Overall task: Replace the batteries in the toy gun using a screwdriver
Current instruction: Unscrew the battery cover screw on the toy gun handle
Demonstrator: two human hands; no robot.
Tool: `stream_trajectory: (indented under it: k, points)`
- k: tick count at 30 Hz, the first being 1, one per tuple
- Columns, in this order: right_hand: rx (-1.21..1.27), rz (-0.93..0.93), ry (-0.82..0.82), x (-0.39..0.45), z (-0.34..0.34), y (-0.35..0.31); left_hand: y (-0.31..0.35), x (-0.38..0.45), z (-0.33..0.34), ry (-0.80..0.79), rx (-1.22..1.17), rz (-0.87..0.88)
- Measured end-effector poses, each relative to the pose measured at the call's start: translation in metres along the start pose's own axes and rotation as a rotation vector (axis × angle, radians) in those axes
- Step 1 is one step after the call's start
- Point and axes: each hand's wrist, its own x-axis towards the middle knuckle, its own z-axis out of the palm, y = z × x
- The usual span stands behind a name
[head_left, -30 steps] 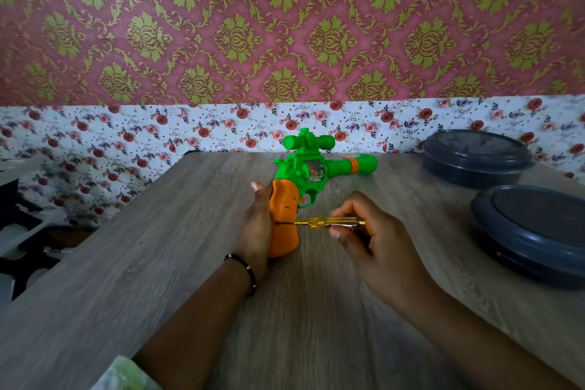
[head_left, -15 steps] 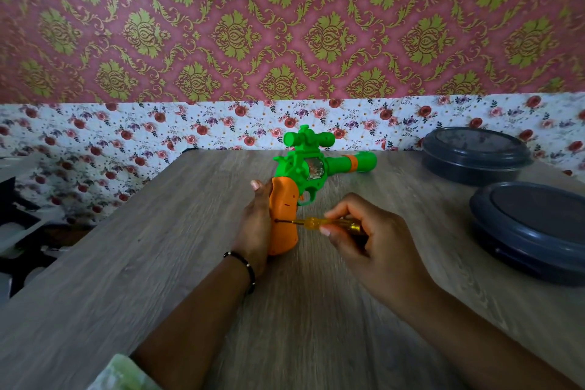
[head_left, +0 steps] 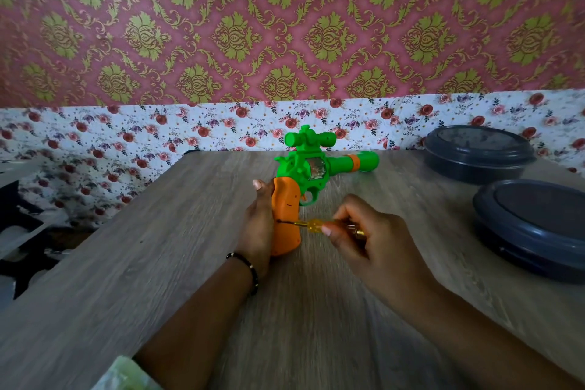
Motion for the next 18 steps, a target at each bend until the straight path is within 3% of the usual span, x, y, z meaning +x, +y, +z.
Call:
stream_trajectory:
  k: [6,12,18]
  points:
    - [0.103,0.036,0.061,0.0,-0.002,-0.004,-0.001,0.001,0.0,-0.01,0.01,0.012]
    - [-0.22,0.158,-0.011,0.0,-0.003,0.006,-0.007,0.006,-0.001,0.002,0.025,0.008]
    - [-0.002,0.044,-0.042,0.001,-0.006,0.003,-0.003,0.004,0.0,-0.011,-0.045,0.034]
